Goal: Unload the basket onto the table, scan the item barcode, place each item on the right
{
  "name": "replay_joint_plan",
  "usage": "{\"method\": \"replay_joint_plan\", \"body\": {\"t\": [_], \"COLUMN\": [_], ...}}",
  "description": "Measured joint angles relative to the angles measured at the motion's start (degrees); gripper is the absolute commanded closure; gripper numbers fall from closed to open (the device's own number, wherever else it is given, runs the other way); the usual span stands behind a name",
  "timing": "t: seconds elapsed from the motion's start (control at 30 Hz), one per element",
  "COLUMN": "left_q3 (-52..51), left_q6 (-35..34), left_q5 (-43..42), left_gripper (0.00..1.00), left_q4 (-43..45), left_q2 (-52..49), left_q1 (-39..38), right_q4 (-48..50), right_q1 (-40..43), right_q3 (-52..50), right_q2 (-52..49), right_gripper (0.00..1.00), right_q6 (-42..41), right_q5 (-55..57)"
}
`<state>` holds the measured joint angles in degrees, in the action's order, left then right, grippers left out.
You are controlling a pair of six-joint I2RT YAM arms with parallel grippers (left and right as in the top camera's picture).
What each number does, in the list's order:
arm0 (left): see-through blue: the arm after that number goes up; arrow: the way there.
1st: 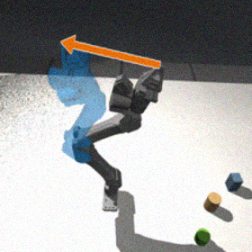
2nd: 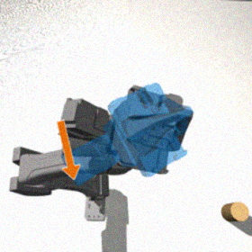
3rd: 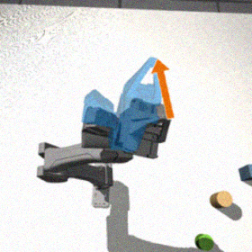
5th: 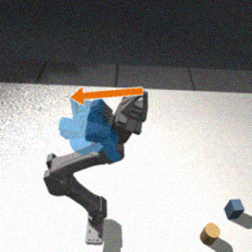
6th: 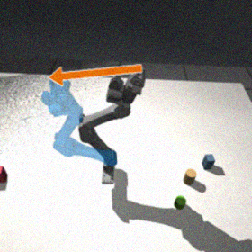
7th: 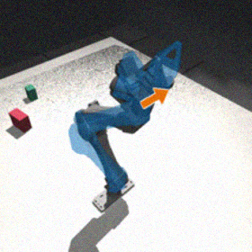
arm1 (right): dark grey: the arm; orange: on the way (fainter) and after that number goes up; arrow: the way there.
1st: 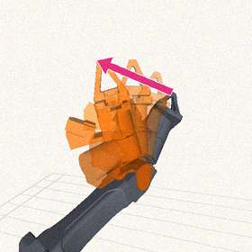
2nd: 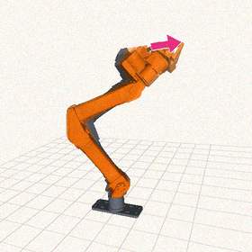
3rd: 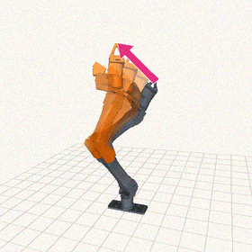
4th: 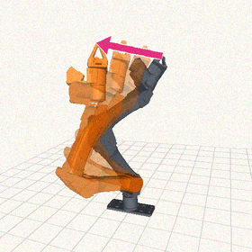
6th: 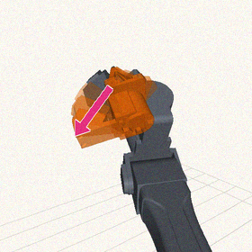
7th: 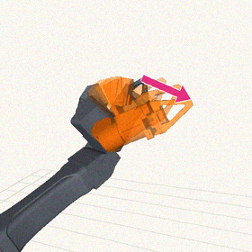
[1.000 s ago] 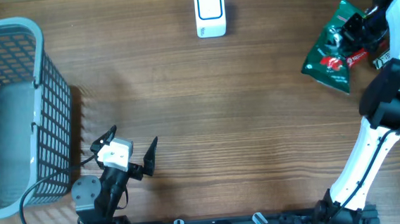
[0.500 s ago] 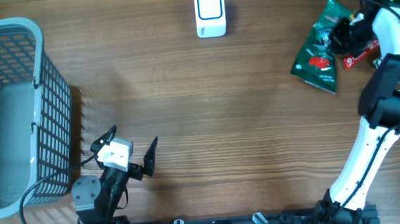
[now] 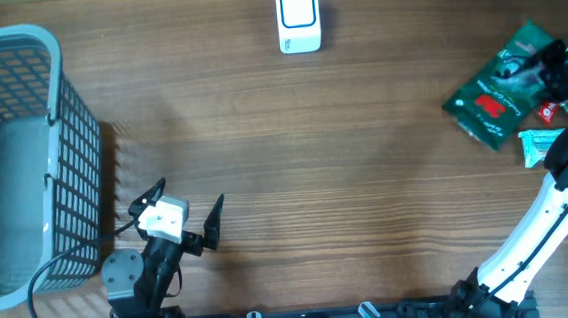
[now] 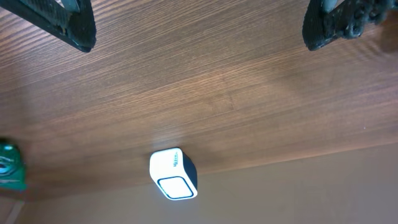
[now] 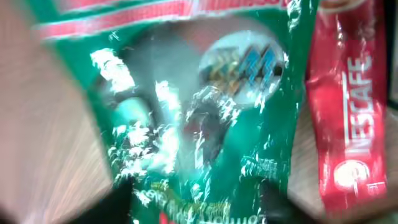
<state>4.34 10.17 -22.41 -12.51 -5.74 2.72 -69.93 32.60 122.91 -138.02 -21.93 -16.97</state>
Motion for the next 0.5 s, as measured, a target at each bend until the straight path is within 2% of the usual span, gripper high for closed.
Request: {"method": "replay_joint_plan", "body": {"t": [0.17, 0.27, 0.5], "left_q3": [0.00, 0.00, 0.00], "left_q6": [0.00, 0.00, 0.00], "left_q5": [-0.02, -0.02, -0.02], "left_gripper": [0.00, 0.00, 0.00], "left_q4": [0.02, 0.00, 0.02], "left_q2": [0.00, 0.00, 0.00], "left_q1": [0.00, 0.00, 0.02], "right_q4": [-11.37, -16.46, -19.61], "right_q1": [-2.21, -3.34, -9.25], "right_q3": [15.37, 20.35, 22.53], "right_q2": [0.44, 2.64, 21.49], "right_gripper": [0.00, 0.00, 0.00], "right_q6": [0.09, -0.09, 0.74], "right_q5": [-0.13, -0.17, -0.17]}}
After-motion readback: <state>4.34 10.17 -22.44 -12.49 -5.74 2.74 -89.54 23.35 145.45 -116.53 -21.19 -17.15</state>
